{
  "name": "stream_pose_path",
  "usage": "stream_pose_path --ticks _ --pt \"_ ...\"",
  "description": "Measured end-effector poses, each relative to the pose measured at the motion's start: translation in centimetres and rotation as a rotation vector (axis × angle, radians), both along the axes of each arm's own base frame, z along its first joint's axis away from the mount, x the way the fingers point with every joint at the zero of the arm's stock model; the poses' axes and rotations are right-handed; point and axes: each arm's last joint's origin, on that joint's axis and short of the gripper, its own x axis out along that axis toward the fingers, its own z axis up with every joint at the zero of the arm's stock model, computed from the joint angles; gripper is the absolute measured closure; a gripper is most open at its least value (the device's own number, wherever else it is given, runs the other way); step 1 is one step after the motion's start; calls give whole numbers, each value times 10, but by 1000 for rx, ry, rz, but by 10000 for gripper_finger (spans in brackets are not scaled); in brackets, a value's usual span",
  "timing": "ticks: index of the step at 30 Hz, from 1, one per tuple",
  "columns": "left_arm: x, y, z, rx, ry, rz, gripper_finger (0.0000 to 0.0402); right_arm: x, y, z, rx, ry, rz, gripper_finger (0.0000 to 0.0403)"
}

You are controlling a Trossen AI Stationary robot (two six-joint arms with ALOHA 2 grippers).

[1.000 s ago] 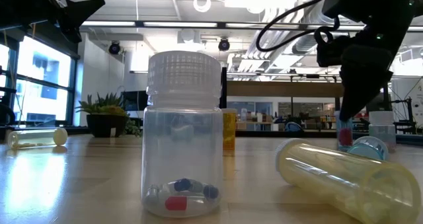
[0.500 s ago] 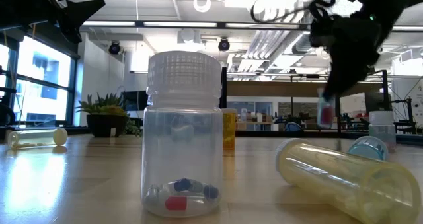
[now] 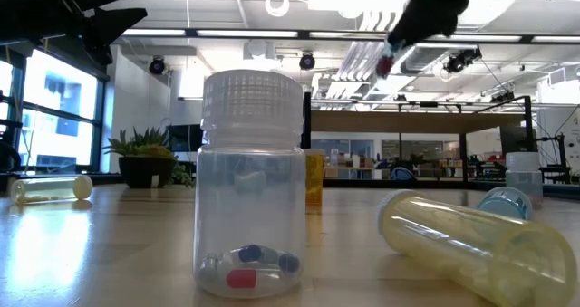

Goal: Pick and place medicine bottles onto shelf by color
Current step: Put the right blue pill bottle on the shelf

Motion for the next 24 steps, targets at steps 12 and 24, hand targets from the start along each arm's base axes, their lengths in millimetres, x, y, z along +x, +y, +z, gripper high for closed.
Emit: stream_pose_path --ticks 12,24 --pt "0 0 0 0 2 0 204 -3 -40 48 -164 -5 -143 299" --pt "0 0 0 0 2 -1 204 -25 -104 70 -191 49 -417 300"
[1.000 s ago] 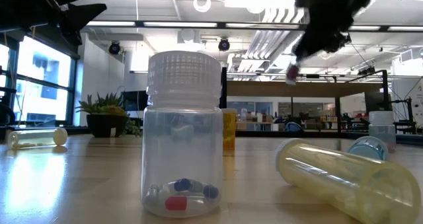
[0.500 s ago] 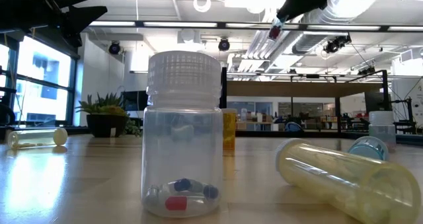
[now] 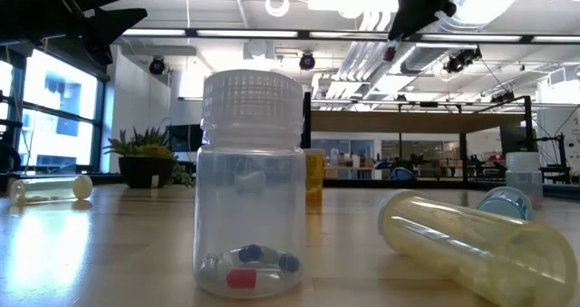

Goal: Pick and place medicine bottles onto shelf by color
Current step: Put the right blue pill bottle on the shelf

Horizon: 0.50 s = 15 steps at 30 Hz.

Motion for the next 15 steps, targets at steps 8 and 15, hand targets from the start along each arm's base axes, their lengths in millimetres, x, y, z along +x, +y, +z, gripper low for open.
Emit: stream_pose_path --ticks 8,15 --pt "0 0 0 0 0 0 204 -25 -34 17 2 4 -181 300" --pt "0 0 0 -1 3 0 204 -45 -56 19 56 1 -275 300"
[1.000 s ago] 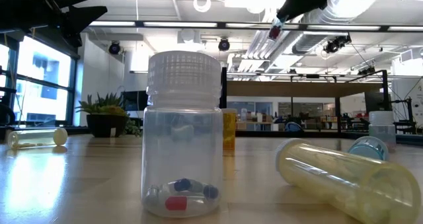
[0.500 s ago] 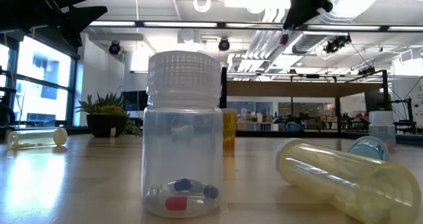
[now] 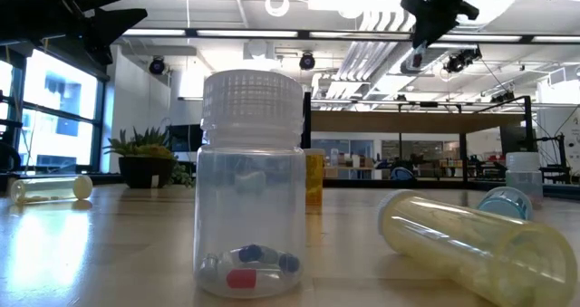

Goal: Pick and place medicine bottles onto shelf by color
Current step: Put the right blue pill bottle on the shelf

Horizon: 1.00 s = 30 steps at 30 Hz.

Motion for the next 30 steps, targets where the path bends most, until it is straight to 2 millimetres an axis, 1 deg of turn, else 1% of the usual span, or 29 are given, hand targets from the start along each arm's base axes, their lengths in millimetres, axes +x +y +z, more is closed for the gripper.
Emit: stream_pose_path --ticks 9,15,22,30 --pt "0 0 0 0 0 -1 204 -15 -23 -10 119 -16 -101 300" --pt "0 0 0 0 0 -1 204 -17 -38 -22 221 -13 -151 300" --pt "1 0 -2 2 24 -1 204 -21 -56 -39 324 40 -234 300" --pt "1 0 -2 1 26 -1 204 -25 -71 -54 423 70 -288 300"
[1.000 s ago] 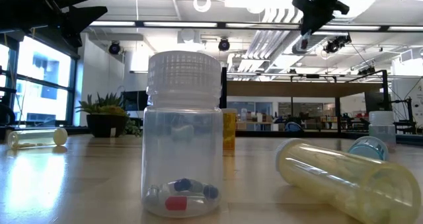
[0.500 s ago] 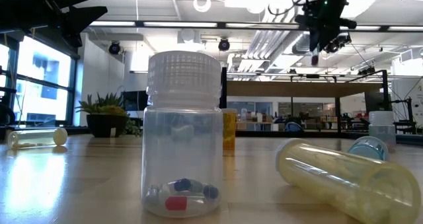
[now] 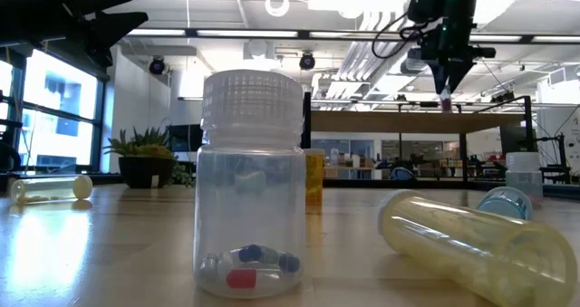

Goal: Pick and place medicine bottles onto shelf by color
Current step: Put the right blue pill bottle on the shelf

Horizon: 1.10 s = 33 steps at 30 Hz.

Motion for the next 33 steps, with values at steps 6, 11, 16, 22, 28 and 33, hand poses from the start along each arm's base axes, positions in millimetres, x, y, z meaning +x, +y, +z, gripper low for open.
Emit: stream_pose_path --ticks 6,11,16,22,28,33 --pt "0 0 0 -12 -5 -5 204 3 -8 -9 50 11 16 300" --pt "0 0 0 -20 -8 -7 204 5 -13 -15 68 29 14 300" --pt "0 0 0 -22 -9 -7 204 6 -16 -18 72 43 12 300" --pt "0 0 0 -22 -9 -8 204 6 -15 -18 77 46 12 293" --pt "0 0 0 -20 -8 -7 204 5 -15 -18 74 59 7 284" --pt "0 0 0 -20 -8 -7 204 3 -12 -15 71 47 1 283"
